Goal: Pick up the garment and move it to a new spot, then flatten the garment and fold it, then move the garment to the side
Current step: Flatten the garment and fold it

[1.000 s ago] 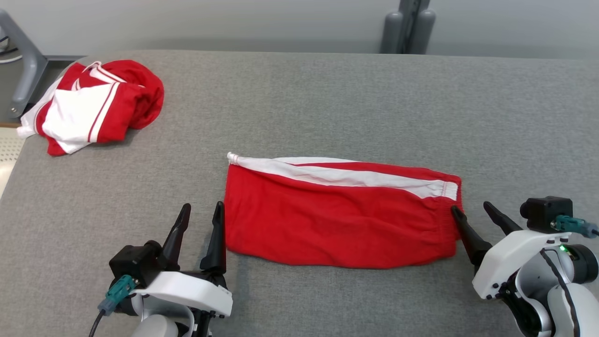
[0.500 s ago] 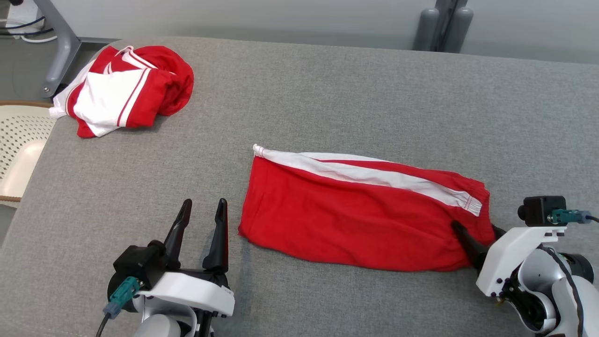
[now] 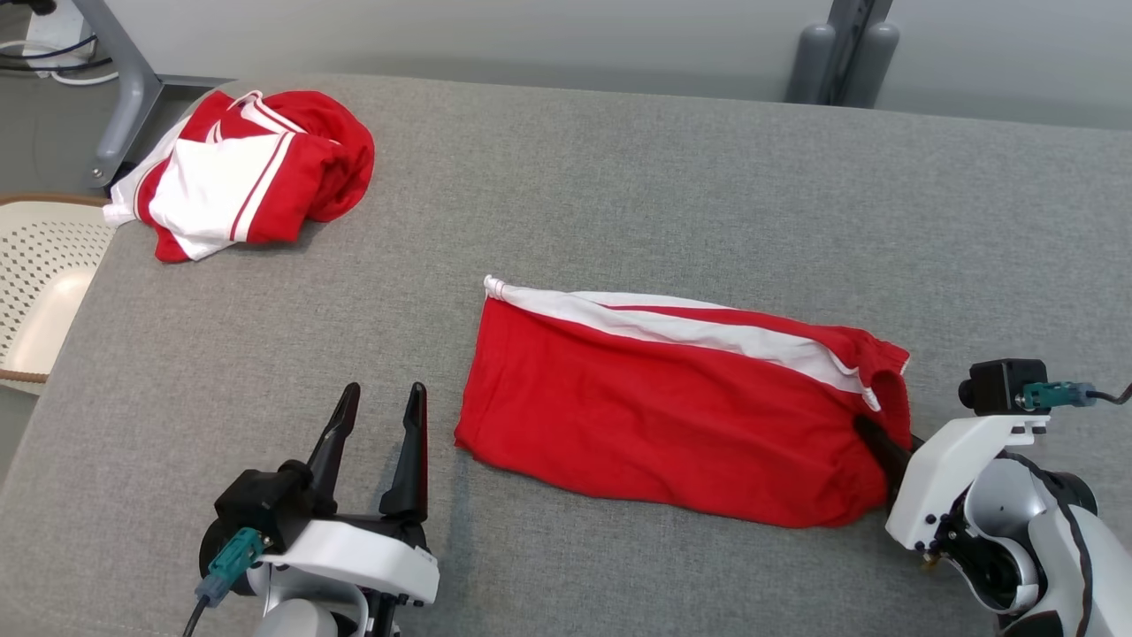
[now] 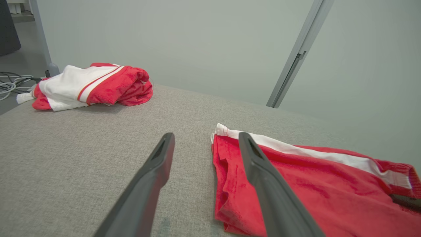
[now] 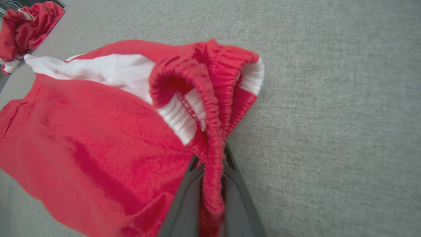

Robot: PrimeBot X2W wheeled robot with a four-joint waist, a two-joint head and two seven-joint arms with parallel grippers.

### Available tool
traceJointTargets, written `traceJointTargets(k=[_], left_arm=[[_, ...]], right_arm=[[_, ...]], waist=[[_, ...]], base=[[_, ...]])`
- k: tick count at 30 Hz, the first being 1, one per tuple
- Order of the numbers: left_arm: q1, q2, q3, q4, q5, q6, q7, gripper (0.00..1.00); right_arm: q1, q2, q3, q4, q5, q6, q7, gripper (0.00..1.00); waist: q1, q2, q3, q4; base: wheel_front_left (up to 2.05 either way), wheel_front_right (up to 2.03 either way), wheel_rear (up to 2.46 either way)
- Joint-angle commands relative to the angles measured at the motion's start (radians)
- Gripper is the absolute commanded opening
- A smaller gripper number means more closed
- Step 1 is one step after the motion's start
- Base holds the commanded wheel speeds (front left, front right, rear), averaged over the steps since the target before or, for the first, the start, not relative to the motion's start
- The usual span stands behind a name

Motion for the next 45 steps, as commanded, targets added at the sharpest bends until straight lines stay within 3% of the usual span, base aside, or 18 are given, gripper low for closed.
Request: traceJointTargets(k=[1,11,19,23,36,40,45], left_arm=[[0.013,0.002,0.007,0.003,0.013,-0.004,-0.004,1.0],[0.023,0.0,0.004,0.024,0.017,-0.013,-0.004,1.0],[0.028,-0.001,-0.005,0.03,0.019,-0.019,-0.004,1.0],[0.023,-0.001,-0.012,0.034,0.013,-0.019,-0.004,1.0],[-0.007,-0.001,-0.041,0.048,0.003,-0.02,-0.004,1.0],[-0.011,-0.001,-0.045,0.052,-0.002,-0.022,-0.004,1.0],[-0.016,-0.001,-0.05,0.053,-0.009,-0.018,-0.004,1.0]], right_arm=[[-0.004,-0.011,0.008,0.0,0.017,0.0,0.011,0.0],[-0.008,-0.116,-0.001,-0.069,0.099,0.0,0.092,0.0],[0.018,-0.218,-0.086,-0.144,0.112,0.0,0.234,0.0],[0.019,-0.232,-0.137,-0.177,0.107,0.0,0.299,0.0],[0.032,-0.033,-0.173,-0.364,0.25,0.0,0.489,0.0],[0.031,0.065,-0.183,-0.406,0.249,0.0,0.527,0.0],[-0.001,0.136,-0.203,-0.385,0.227,0.0,0.556,0.0]], waist=[[0.0,0.0,-0.005,-0.005],[0.0,0.0,-0.036,-0.05],[0.0,0.0,-0.044,-0.089],[0.0,0.0,-0.042,-0.102],[0.0,0.0,-0.037,-0.098],[0.0,0.0,-0.035,-0.08],[0.0,0.0,-0.037,-0.066]], base=[[0.0,0.0,0.0],[0.0,0.0,0.0],[0.0,0.0,0.0],[0.0,0.0,0.0],[0.0,0.0,0.0],[0.0,0.0,0.0],[0.0,0.0,0.0]])
